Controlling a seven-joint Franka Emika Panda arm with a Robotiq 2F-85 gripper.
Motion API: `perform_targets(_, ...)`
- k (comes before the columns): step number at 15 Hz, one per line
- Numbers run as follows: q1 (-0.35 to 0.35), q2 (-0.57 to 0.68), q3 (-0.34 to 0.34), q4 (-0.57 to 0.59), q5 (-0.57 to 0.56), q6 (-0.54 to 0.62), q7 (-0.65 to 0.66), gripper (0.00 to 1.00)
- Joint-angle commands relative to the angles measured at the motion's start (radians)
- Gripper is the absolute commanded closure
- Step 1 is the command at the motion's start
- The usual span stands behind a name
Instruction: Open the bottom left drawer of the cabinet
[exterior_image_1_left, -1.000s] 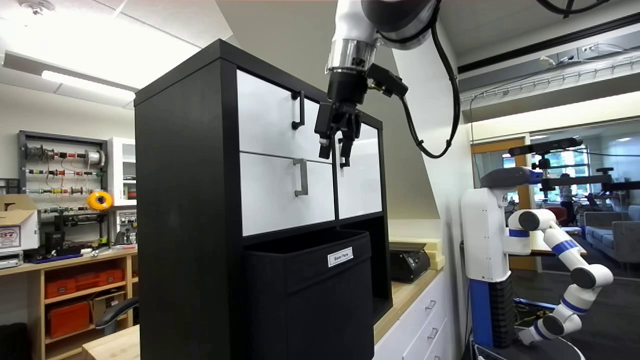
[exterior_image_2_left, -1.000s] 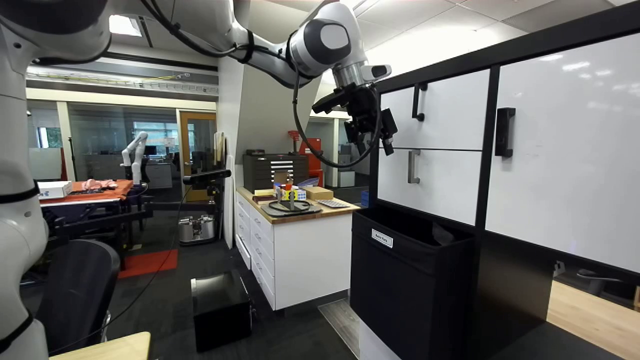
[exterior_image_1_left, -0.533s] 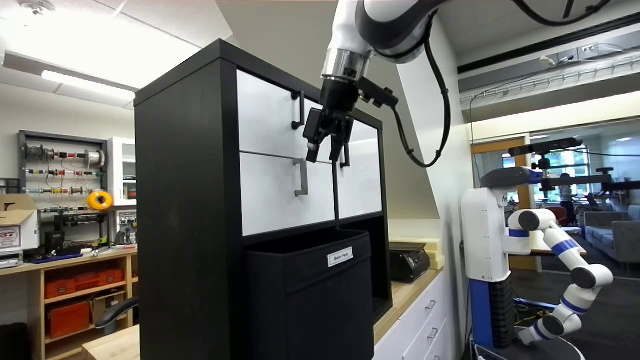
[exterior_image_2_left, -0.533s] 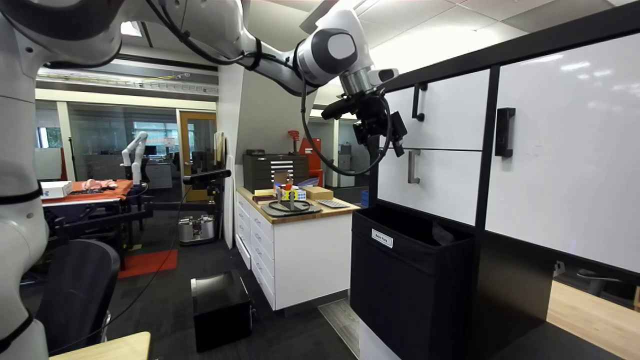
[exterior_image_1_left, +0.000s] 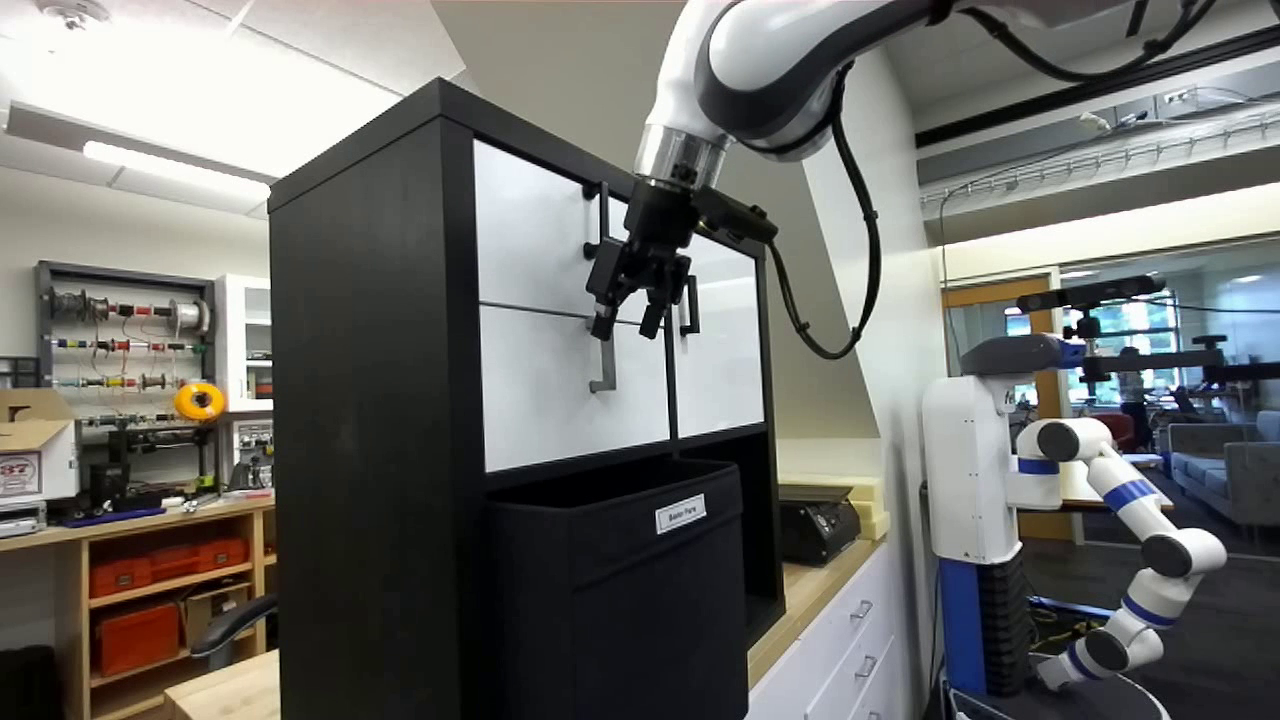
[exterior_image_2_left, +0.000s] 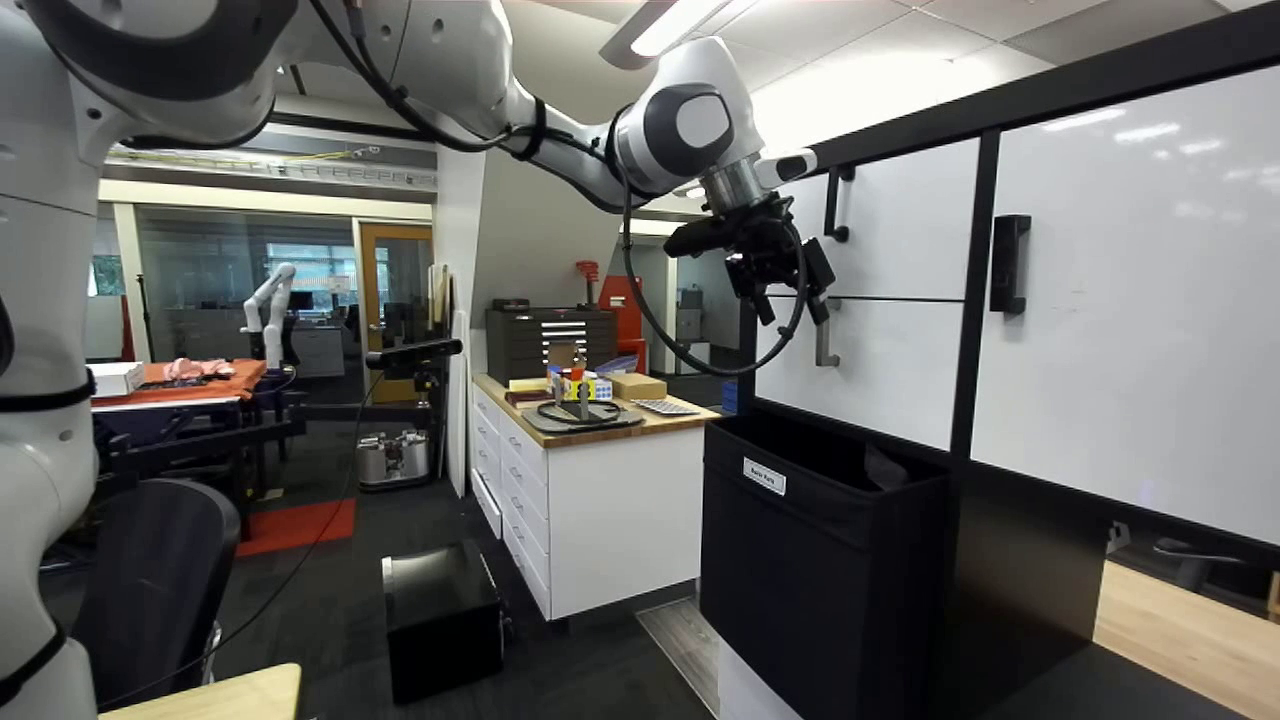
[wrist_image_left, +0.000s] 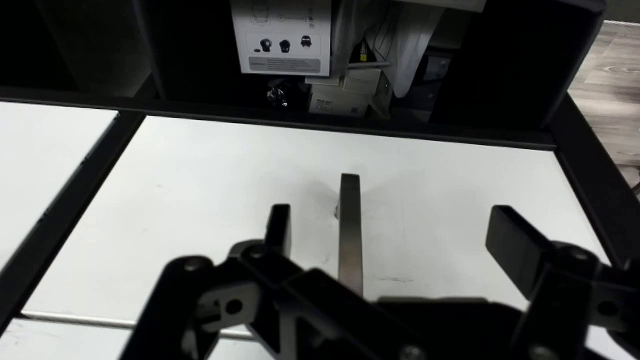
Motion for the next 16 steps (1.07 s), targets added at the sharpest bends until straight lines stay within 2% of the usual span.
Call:
perform_targets(1,-0.009,0.027,-0.005,0.026,0.032,0.042,-0.029,0.00)
perform_targets(8,-0.025,0.073,-0.005,0.034,0.070,0.128,-0.071,0.00)
perform_targets(10,-0.026,0.080,-0.009,0.035,0.071,0.142,-0.066,0.26)
perform_targets(16,-0.025,0.070,-0.017,0.031,0.064,0.155,-0.056,0.66)
